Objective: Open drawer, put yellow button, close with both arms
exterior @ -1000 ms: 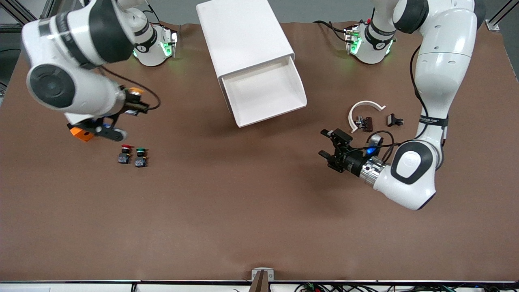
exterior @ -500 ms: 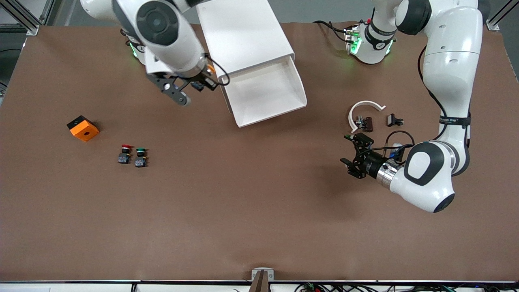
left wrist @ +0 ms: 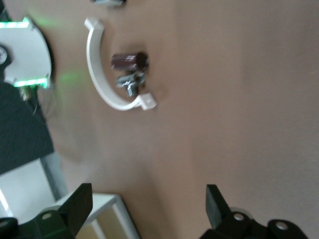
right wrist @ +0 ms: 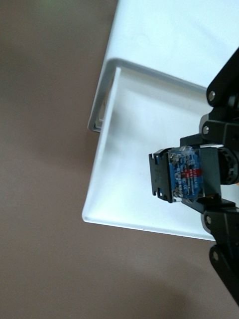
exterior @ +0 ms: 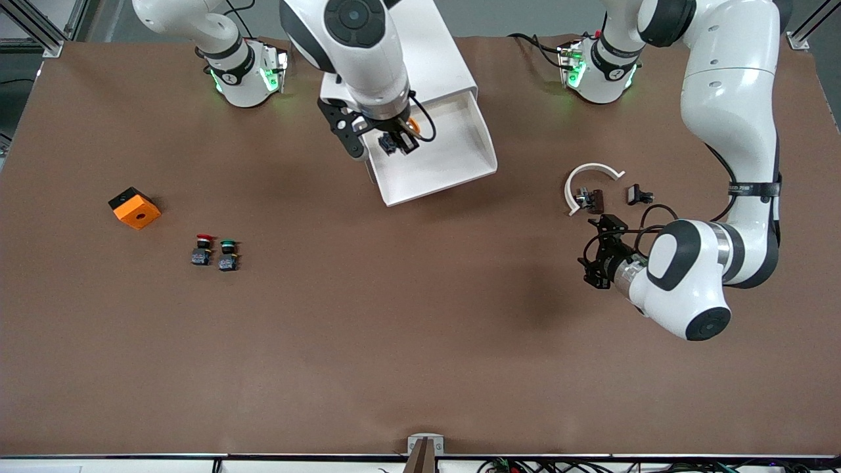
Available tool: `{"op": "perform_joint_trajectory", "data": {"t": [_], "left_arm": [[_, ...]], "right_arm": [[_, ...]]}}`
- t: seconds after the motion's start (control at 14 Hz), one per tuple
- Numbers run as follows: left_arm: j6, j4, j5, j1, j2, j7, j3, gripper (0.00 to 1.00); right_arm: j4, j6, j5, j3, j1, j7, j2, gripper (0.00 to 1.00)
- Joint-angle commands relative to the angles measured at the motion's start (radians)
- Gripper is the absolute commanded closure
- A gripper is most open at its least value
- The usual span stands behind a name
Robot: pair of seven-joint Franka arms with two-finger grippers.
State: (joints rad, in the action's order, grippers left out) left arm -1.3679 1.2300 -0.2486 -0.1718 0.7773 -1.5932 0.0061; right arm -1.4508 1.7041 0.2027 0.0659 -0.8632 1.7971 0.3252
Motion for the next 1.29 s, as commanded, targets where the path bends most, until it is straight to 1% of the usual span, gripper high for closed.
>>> {"op": "perform_joint_trajectory", "data": {"t": [0.0,0.14,0.21,0.36,0.5,0.71,0.79,0.86,1.0,1.07,1.14,1.21], "left_arm": [[-0.066,0.009,0.098,-0.069,-0.033,0.022,0.005,0.00],[-0.150,0.017,0.201,-0.100,-0.044,0.059,-0.007,0.00],[-0.164,0.028,0.216,-0.098,-0.046,0.112,-0.026,0.00],[-0.168,0.043,0.218,-0.089,-0.056,0.282,-0.032,0.00],[-0.169,0.084,0.215,-0.092,-0.091,0.460,-0.032,0.00],[-0.181,0.140,0.212,-0.095,-0.156,0.631,-0.035,0.00],[-0.189,0.157,0.209,-0.097,-0.180,0.666,-0.046,0.00],[-0.209,0.186,0.209,-0.089,-0.208,0.699,-0.067,0.00],[-0.275,0.271,0.209,-0.086,-0.275,0.760,-0.081,0.00],[-0.327,0.336,0.209,-0.086,-0.321,0.794,-0.092,0.00],[-0.377,0.395,0.207,-0.086,-0.366,0.812,-0.103,0.00],[-0.423,0.461,0.207,-0.086,-0.415,0.826,-0.129,0.00]], "right_arm": [[0.018,0.032,0.024,0.015,-0.022,0.048,0.037,0.79],[0.015,0.063,0.038,0.015,-0.025,0.051,0.061,0.79],[0.015,0.069,0.046,0.015,-0.025,0.053,0.069,0.79],[0.010,0.072,0.049,0.017,-0.025,0.053,0.083,0.79],[0.010,0.072,0.052,0.015,-0.025,0.051,0.100,0.80],[0.012,0.072,0.084,0.015,-0.028,0.050,0.133,0.80],[0.012,0.072,0.093,0.015,-0.033,0.050,0.138,0.80],[0.012,0.072,0.104,0.015,-0.039,0.050,0.144,0.79],[0.012,0.072,0.113,0.015,-0.051,0.050,0.150,0.78],[0.012,0.071,0.113,0.015,-0.054,0.050,0.156,0.73],[0.012,0.071,0.113,0.015,-0.056,0.050,0.158,0.71],[0.010,0.071,0.113,0.015,-0.059,0.050,0.158,0.62]]}}
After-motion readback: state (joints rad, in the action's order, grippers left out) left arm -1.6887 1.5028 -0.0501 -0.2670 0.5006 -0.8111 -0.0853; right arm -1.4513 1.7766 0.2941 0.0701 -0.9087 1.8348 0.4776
